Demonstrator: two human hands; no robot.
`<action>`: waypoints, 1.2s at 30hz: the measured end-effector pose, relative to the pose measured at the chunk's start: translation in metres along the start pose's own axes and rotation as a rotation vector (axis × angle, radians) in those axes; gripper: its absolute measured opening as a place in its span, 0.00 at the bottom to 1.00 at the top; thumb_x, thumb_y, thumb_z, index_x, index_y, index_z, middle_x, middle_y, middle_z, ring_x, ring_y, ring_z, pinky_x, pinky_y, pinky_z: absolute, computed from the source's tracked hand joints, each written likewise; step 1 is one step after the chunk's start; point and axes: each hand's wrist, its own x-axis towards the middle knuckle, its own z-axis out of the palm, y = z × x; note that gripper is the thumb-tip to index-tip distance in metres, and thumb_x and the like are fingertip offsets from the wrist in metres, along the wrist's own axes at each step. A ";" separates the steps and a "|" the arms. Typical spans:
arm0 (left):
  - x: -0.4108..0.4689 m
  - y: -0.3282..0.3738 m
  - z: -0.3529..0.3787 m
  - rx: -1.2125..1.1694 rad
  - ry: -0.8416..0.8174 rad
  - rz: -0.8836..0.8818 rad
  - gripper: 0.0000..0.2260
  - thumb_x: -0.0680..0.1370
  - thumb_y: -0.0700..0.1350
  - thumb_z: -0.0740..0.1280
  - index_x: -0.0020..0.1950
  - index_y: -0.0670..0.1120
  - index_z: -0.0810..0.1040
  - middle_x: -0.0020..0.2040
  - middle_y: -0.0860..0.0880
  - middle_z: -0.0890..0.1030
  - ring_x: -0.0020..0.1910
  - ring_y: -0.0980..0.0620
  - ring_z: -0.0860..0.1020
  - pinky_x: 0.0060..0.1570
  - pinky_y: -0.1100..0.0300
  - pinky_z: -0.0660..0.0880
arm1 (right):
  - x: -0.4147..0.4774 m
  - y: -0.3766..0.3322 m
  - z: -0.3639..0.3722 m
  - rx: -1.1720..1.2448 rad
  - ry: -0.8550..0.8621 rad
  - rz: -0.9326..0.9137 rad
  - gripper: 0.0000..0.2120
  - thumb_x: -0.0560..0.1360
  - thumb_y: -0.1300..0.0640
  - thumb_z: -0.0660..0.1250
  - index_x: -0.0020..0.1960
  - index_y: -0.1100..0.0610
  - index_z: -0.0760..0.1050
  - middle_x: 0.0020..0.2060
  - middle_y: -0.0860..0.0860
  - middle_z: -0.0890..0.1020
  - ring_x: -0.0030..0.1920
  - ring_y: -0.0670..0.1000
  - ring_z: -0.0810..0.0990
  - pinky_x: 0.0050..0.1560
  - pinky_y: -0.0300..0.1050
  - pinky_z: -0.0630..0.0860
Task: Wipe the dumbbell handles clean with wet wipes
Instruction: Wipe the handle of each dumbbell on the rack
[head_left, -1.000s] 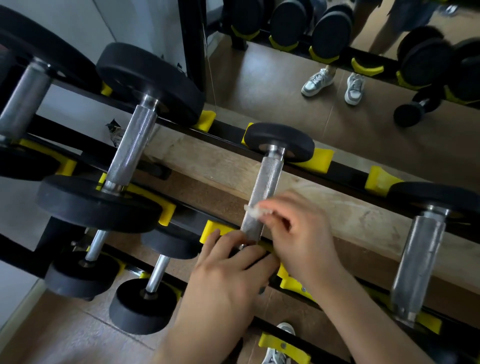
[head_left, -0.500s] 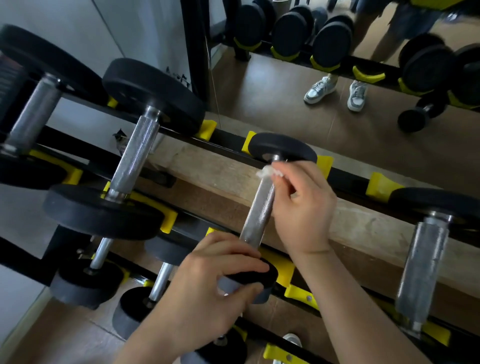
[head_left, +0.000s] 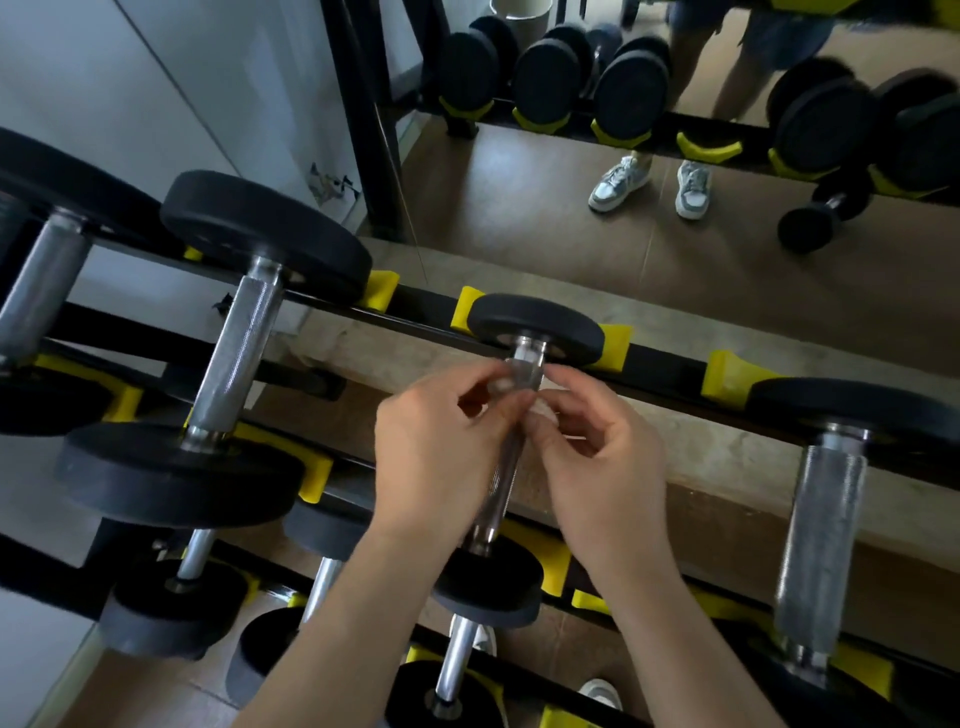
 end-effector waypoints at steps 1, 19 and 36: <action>0.003 0.001 0.004 0.008 0.033 -0.021 0.05 0.73 0.47 0.74 0.48 0.56 0.83 0.40 0.61 0.82 0.42 0.65 0.80 0.43 0.70 0.76 | 0.000 0.001 0.000 0.003 0.022 -0.001 0.15 0.75 0.61 0.70 0.55 0.43 0.76 0.45 0.41 0.82 0.47 0.40 0.81 0.46 0.33 0.77; 0.013 0.030 0.022 0.235 0.207 -0.179 0.07 0.77 0.51 0.67 0.44 0.51 0.83 0.37 0.53 0.83 0.39 0.50 0.80 0.41 0.54 0.76 | 0.006 0.007 -0.021 0.047 -0.137 0.100 0.17 0.76 0.66 0.64 0.54 0.44 0.76 0.47 0.38 0.82 0.51 0.37 0.79 0.52 0.31 0.74; 0.003 0.023 0.024 0.352 0.116 0.134 0.02 0.71 0.44 0.74 0.38 0.47 0.84 0.43 0.54 0.80 0.38 0.56 0.77 0.37 0.59 0.75 | -0.019 0.006 -0.038 -0.126 -0.265 0.057 0.20 0.78 0.62 0.62 0.67 0.47 0.71 0.54 0.35 0.74 0.55 0.35 0.74 0.50 0.26 0.71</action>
